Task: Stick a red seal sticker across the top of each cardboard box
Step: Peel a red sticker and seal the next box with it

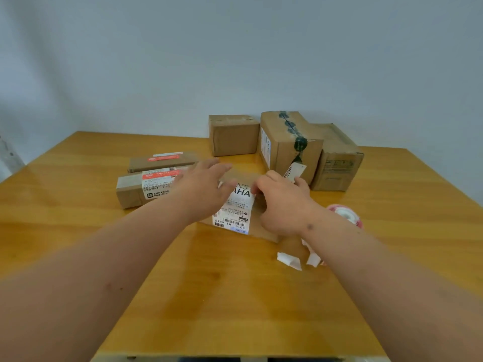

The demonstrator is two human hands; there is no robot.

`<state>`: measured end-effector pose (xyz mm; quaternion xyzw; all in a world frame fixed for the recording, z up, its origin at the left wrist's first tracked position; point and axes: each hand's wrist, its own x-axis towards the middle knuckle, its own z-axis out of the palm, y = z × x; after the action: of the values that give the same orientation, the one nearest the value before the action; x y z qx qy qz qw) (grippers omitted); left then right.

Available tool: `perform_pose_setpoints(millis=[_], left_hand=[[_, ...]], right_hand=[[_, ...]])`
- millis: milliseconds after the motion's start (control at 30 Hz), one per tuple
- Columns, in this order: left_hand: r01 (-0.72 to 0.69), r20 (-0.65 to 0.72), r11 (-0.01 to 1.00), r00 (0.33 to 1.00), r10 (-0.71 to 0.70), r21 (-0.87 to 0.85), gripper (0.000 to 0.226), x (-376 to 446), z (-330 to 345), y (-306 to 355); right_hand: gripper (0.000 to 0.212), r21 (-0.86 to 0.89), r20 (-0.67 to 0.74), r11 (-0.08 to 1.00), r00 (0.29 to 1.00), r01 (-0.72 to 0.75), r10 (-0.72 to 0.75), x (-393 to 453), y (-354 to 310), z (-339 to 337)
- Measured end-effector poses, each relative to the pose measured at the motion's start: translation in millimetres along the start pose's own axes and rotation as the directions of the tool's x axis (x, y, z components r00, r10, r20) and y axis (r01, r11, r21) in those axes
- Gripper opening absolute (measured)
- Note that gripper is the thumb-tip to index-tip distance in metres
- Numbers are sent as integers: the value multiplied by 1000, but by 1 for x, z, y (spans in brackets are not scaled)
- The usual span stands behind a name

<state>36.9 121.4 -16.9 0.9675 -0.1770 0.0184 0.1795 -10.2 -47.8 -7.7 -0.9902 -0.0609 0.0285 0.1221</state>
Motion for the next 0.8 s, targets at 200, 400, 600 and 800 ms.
perform_pose_setpoints(millis=[200,400,600,800], left_hand=[[-1,97,950,995,-30,311,48,-24,-4,17],[41,42,930,997,-61,366,42,-28,-9,37],[-92,-17,980,995,96,179,39,-20,2,79],[-275,28,957,961,274,93,20,-18,25,126]], right_hand=[[33,83,22,992,995,91,-94,-32,6,-4],[46,83,-201,989,970,-121,135,-44,34,-22],[24,66,-124,971,964,-228,235,-64,88,-36],[23,140,32,980,990,-140,137,-87,112,-36]])
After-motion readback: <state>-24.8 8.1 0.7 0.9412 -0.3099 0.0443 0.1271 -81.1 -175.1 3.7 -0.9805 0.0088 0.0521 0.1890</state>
